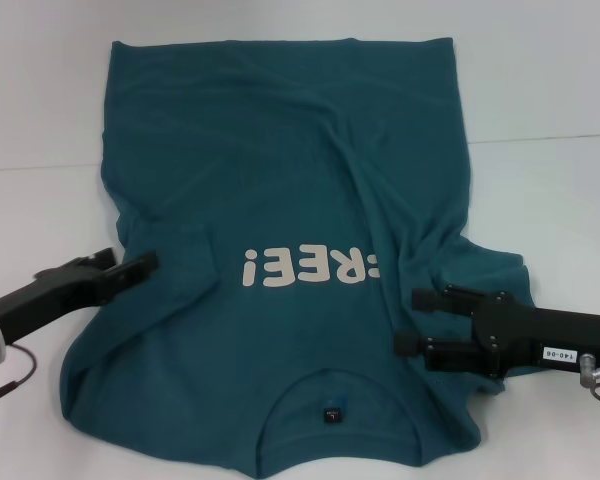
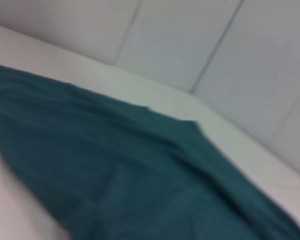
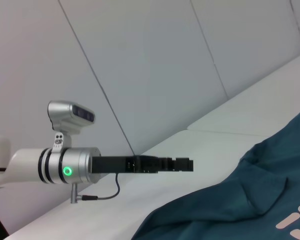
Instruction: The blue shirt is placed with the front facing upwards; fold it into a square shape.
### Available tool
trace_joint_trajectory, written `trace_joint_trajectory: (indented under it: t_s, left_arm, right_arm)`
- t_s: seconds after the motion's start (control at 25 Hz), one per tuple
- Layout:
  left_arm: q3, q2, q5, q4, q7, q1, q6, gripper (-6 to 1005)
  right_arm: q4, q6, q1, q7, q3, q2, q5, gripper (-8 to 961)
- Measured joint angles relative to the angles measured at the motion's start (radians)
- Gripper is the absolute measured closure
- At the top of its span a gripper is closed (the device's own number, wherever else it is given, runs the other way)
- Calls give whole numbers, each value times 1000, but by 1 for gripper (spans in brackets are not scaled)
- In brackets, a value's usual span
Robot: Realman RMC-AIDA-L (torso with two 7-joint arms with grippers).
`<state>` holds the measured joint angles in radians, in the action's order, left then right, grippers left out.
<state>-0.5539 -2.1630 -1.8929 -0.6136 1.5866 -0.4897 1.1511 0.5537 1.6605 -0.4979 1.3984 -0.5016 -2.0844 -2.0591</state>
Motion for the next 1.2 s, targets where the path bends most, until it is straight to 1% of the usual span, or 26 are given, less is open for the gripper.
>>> trace_joint_trajectory:
  t_s: [0.12,0.32,0.52,0.76,0.96,1.2]
  left_arm:
    - [-5,0,-9,7,-30,3,-62,200]
    - [-13,0,-24,24,-61,5,-132,201]
    - [-18,0,-48,36,-71,3,-139,202]
    - [-57,-1,-53,43,-64,4,-132,203]
    - [-63,-1,-61,49,-63,-1,-132,204]
    - [-63,-3,-57,46,-62,-2,-135,322]
  right_arm:
    - [0,-1,0,16,0,0,0,117]
    - [1,0,1,22,0,0,2,118]
    - [2,-2,2,23,0,0,3,120]
    - [2,-2,2,23,0,0,3,122]
    - [2,-2,2,23,0,0,4,124]
    - [2,-2,5,22,0,0,4,126]
